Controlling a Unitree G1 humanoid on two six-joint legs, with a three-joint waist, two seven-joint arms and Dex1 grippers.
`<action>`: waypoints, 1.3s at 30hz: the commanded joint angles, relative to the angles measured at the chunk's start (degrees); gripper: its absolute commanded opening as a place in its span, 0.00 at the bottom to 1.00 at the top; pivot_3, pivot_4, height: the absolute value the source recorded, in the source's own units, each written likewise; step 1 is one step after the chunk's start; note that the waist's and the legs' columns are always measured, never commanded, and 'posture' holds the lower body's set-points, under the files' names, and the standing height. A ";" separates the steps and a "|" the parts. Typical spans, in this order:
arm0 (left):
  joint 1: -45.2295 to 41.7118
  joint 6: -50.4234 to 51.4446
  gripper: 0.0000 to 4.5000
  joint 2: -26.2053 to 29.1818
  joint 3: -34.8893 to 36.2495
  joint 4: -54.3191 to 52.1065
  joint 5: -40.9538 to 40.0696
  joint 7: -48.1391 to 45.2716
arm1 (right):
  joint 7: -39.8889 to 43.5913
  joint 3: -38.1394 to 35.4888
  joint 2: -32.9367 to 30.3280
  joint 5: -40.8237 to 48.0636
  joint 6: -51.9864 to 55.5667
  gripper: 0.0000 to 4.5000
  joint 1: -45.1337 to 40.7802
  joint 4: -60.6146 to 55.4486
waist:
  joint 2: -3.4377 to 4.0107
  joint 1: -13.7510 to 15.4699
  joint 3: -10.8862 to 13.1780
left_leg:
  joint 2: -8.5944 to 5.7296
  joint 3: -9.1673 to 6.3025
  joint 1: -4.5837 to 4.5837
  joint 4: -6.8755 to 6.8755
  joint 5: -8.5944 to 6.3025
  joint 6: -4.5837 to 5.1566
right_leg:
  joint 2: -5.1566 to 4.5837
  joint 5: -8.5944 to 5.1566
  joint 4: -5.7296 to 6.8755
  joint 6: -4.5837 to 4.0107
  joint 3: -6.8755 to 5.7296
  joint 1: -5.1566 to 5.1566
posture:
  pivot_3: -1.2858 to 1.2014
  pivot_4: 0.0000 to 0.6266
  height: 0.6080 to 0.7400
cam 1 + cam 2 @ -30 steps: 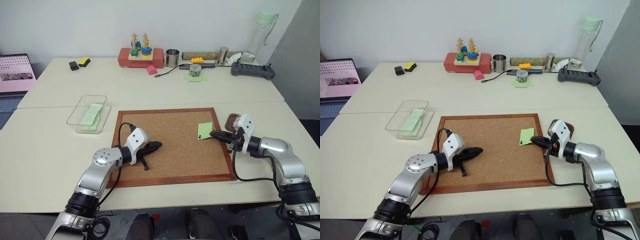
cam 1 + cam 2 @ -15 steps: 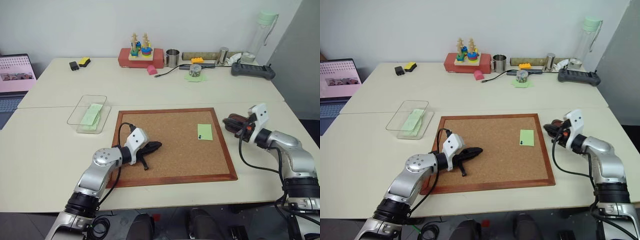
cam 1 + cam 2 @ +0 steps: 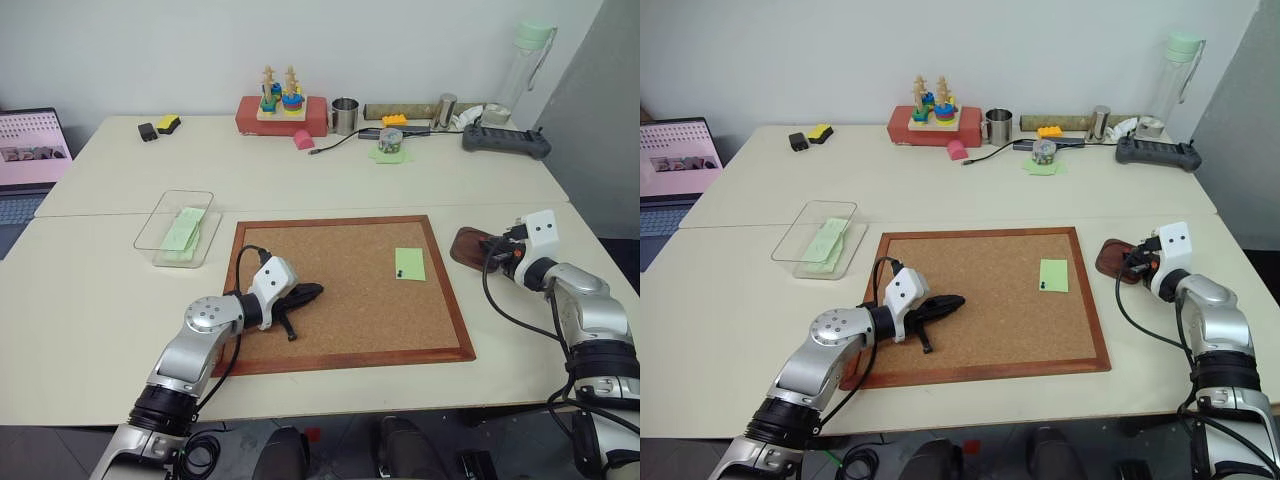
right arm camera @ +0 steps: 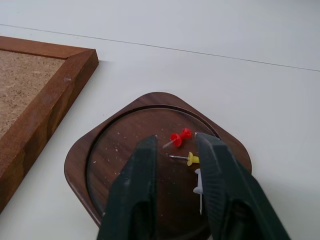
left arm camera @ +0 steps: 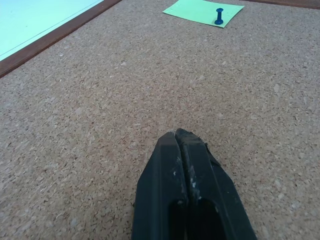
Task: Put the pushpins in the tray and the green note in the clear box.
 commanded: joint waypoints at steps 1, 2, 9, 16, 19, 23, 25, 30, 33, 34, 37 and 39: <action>1.92 1.69 0.00 1.03 -0.77 1.82 1.89 0.04 | 2.07 -2.36 -0.68 2.40 -0.79 0.51 -0.81 -3.94 | 0.00 0.00 0.00 | 0.00 0.00 0.00 0.00 0.00 0.00 | 0.00 0.00 0.00 0.00 0.00 0.00 | 0.52 0.24 1.00; 1.98 1.70 0.00 1.03 -0.77 1.77 1.88 0.04 | 2.81 -2.33 -0.88 2.79 -0.70 0.58 -0.53 -5.01 | 0.00 0.00 0.00 | 0.00 0.00 0.00 0.00 0.00 0.00 | 0.00 0.00 0.00 0.00 0.00 0.00 | 0.52 0.24 1.00; 2.06 1.59 0.00 1.02 -0.78 1.79 1.82 -0.05 | 11.78 1.72 -3.12 3.58 -1.78 0.69 2.92 -14.87 | 0.00 0.02 0.00 | 0.01 0.00 0.00 -0.02 0.00 0.00 | 0.00 -0.01 -0.03 0.01 0.00 0.00 | 0.52 0.24 1.00; 1.95 1.57 0.00 0.92 -0.78 1.90 1.81 -0.12 | 16.97 10.92 -2.07 -1.17 -7.41 0.69 7.68 -21.03 | 0.00 -0.03 0.00 | 0.02 0.00 0.12 -0.17 0.00 0.00 | 0.01 -0.01 -0.03 0.01 0.00 0.02 | 0.52 0.24 1.00; 1.99 1.64 0.00 0.95 -0.78 1.84 1.80 -0.13 | 16.56 12.98 -0.33 -2.35 -8.87 0.69 7.67 -20.05 | 0.00 -0.02 0.00 | 0.01 0.10 0.13 -0.17 0.00 0.00 | 0.01 -0.01 -0.04 0.01 0.09 0.01 | 0.52 0.24 1.00; 2.16 1.73 0.00 1.09 -0.77 1.64 1.87 -0.11 | 15.96 13.97 2.07 -3.53 -11.11 0.69 5.94 -16.21 | -0.01 -0.01 0.00 | 0.01 0.15 0.16 -0.17 0.00 0.00 | 0.01 -0.01 -0.04 0.02 0.13 0.01 | 0.52 0.24 1.00; 2.21 1.76 0.00 1.13 -0.76 1.59 1.87 -0.08 | 16.66 14.52 3.01 -3.56 -11.49 0.69 5.44 -15.44 | -0.01 0.02 0.00 | 0.01 0.16 0.17 -0.18 0.00 0.00 | 0.01 -0.01 -0.04 0.02 0.14 0.01 | 0.52 0.24 1.00; 2.25 1.96 0.00 1.16 -0.72 1.39 1.82 -0.10 | 17.38 15.04 4.80 -3.78 -11.88 0.69 4.54 -14.05 | -0.01 0.02 0.00 | 0.00 0.37 0.30 -0.36 0.00 0.00 | 0.01 -0.01 -0.04 0.02 0.42 -0.01 | 0.52 0.24 1.00; 2.32 1.93 0.00 1.21 -0.74 1.43 1.90 -0.13 | 17.73 15.28 5.63 -3.68 -11.66 0.69 3.86 -13.50 | -0.01 0.03 0.00 | 0.00 0.48 0.35 -0.42 0.00 0.00 | 0.01 0.01 -0.06 0.05 0.63 -0.03 | 0.52 0.24 1.00; 2.33 1.92 0.00 1.23 -0.75 1.44 1.93 -0.14 | 18.00 15.41 5.78 -3.56 -11.46 0.65 3.68 -13.37 | -0.01 0.04 0.00 | 0.00 0.49 0.35 -0.43 0.00 0.00 | 0.01 0.01 -0.08 0.06 0.67 -0.03 | 0.52 0.24 1.00; 2.42 1.97 0.00 1.21 -0.79 1.29 1.99 -0.09 | 18.48 15.42 6.01 -3.10 -10.72 0.56 3.57 -13.18 | -0.01 0.05 0.00 | -0.01 0.54 0.35 -0.51 0.00 0.00 | 0.01 0.02 -0.12 0.07 0.73 -0.05 | 0.52 0.24 1.00; 2.47 1.97 0.00 1.17 -0.80 1.21 1.99 -0.06 | 18.85 15.37 6.09 -2.94 -10.33 0.46 3.53 -13.05 | -0.01 0.05 0.00 | -0.01 0.54 0.36 -0.52 0.00 0.00 | 0.01 0.02 -0.14 0.08 0.74 -0.05 | 0.52 0.24 1.00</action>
